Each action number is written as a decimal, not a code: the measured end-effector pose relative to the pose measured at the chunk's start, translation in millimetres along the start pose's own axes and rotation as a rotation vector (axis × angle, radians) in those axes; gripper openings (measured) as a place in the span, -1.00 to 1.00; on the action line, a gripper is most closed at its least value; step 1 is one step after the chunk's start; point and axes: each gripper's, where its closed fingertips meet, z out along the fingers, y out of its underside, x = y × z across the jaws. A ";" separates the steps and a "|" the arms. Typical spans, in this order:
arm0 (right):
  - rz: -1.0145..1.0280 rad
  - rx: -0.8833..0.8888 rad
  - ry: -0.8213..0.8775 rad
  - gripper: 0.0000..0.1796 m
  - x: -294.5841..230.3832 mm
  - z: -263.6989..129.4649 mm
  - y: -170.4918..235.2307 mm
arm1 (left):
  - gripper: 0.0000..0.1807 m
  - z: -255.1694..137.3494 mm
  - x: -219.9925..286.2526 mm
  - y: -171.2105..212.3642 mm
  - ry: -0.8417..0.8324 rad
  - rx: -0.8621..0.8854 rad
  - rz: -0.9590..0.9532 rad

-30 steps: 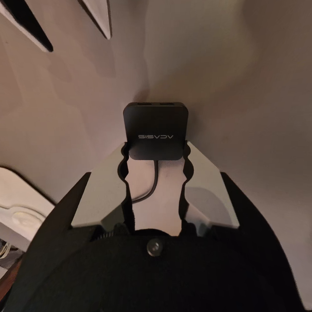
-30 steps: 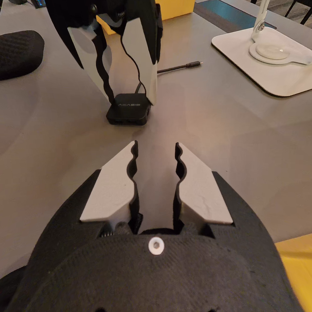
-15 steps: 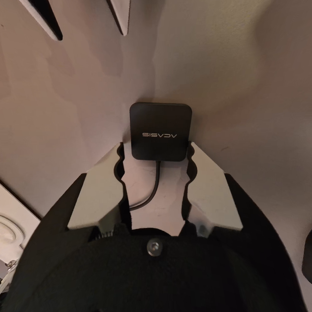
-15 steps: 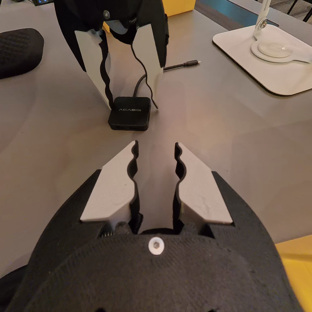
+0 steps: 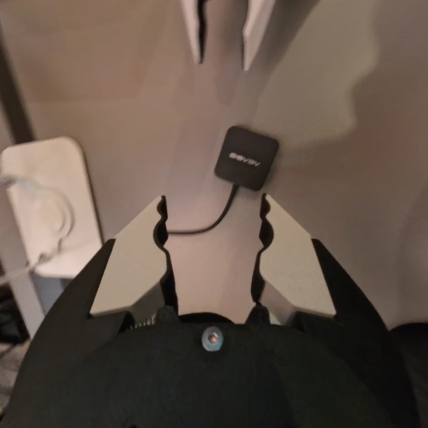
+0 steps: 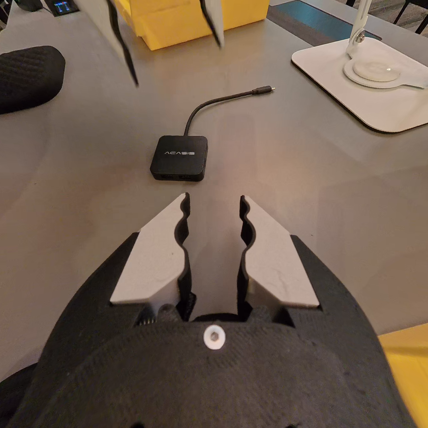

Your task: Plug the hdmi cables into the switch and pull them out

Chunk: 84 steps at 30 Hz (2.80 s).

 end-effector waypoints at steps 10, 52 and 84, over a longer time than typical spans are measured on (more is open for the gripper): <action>0.009 0.004 -0.005 -0.54 0.4 -0.4 -0.4 | -0.48 -149.2 -36.6 191.8 -0.463 -0.140 -0.516; 0.020 0.012 -0.017 -0.53 0.1 -1.6 -1.2 | -0.89 -82.3 -71.5 306.3 -0.244 0.442 -1.525; 0.014 0.012 -0.019 -0.53 -1.1 -1.8 -1.1 | -0.95 -256.2 -33.2 148.2 -0.556 0.658 -0.953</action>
